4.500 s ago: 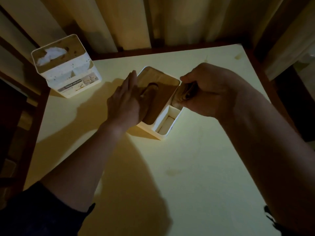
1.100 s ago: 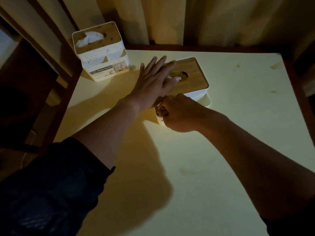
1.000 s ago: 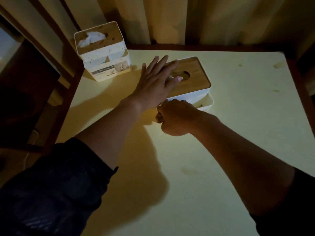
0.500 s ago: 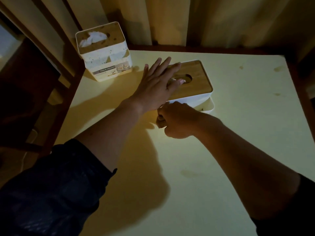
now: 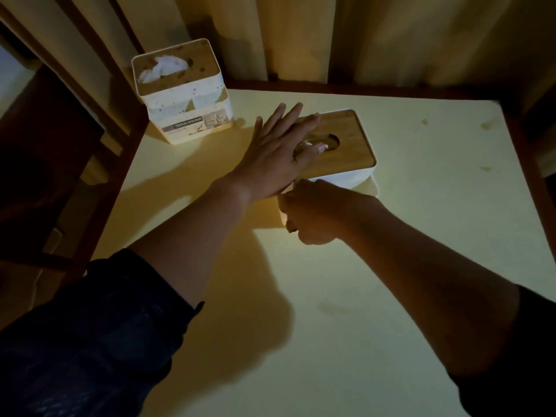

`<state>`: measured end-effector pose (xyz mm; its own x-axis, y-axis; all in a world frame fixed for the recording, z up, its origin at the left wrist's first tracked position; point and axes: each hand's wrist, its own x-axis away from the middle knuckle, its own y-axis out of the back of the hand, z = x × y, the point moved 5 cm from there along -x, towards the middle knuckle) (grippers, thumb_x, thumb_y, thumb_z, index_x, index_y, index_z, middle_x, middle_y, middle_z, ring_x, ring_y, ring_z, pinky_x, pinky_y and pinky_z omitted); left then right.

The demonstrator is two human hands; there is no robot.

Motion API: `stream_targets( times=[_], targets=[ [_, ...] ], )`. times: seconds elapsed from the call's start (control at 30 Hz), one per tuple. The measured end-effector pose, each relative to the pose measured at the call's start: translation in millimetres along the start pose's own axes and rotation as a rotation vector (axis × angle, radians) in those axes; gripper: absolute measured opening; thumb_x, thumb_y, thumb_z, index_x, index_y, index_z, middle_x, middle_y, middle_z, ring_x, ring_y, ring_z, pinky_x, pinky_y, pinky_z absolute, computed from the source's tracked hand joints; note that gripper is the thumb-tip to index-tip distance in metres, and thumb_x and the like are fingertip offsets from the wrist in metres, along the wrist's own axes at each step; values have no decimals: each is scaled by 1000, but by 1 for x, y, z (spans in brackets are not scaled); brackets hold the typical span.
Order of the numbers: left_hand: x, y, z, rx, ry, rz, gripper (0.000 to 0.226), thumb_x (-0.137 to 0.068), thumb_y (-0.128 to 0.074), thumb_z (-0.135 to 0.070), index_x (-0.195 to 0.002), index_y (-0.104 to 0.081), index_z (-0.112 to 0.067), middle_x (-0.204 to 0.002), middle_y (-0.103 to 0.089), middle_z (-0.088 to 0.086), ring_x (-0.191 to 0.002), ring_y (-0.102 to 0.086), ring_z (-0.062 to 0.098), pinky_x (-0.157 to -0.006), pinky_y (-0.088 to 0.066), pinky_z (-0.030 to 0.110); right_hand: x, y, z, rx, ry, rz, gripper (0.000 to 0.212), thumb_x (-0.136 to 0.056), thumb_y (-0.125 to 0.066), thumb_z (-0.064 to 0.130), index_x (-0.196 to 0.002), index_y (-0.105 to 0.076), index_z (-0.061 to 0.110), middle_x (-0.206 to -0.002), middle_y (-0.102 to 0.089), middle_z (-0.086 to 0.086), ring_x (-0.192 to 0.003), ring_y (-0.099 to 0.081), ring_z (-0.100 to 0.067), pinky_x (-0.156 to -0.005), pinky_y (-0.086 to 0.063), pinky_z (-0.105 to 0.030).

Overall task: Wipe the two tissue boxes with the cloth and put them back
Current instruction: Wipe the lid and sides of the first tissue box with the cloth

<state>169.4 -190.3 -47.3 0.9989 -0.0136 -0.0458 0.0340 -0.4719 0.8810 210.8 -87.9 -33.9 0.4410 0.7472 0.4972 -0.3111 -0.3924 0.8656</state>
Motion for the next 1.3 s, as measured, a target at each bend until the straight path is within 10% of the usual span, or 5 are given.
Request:
stream_targets(
  times=[0.33, 0.63, 0.8, 1.1, 1.3],
  targets=[
    [-2, 0, 2, 5, -1, 38, 57, -106, -36, -56, -161, -25, -41, -173, -8, -8, -159, 5, 13, -125, 10, 45, 42, 28, -19, -131, 77, -282, 32, -98, -61, 7, -130, -67, 10, -134, -66, -11, -119, -66, -26, -91, -54, -30],
    [0, 0, -2, 46, -25, 30, 56, -107, -39, -51, -161, -28, -37, -173, -9, -8, -159, 5, 12, -125, 6, 42, 124, -3, -118, -1292, -291, -727, 28, -96, -74, 2, -107, -74, 28, -93, -80, 13, -96, -80, -8, -71, -66, -24],
    [0, 1, -1, 36, -28, 21, 56, -107, -40, -51, -160, -28, -37, -173, -10, -8, -159, 5, 13, -127, 2, 44, 125, -19, -85, -636, -271, -1118, 26, -90, -72, -4, -102, -76, 19, -103, -76, 3, -92, -72, -7, -81, -53, -15],
    [1, 0, -2, 37, -25, 9, 56, -107, -40, -51, -161, -30, -36, -172, -11, -8, -159, 4, 13, -128, -5, 49, 76, -34, -47, -194, -154, -759, 7, -82, -67, 1, -84, -72, 6, -88, -71, -16, -66, -70, -33, -56, -49, -31],
    [2, 1, -2, 38, -25, 6, 57, -107, -40, -51, -161, -30, -36, -172, -11, -9, -159, 3, 12, -128, -6, 44, 61, -10, -45, 69, -165, -557, 11, -80, -63, 14, -69, -63, 14, -70, -70, -7, -52, -38, -24, -93, -46, -49]
  ],
)
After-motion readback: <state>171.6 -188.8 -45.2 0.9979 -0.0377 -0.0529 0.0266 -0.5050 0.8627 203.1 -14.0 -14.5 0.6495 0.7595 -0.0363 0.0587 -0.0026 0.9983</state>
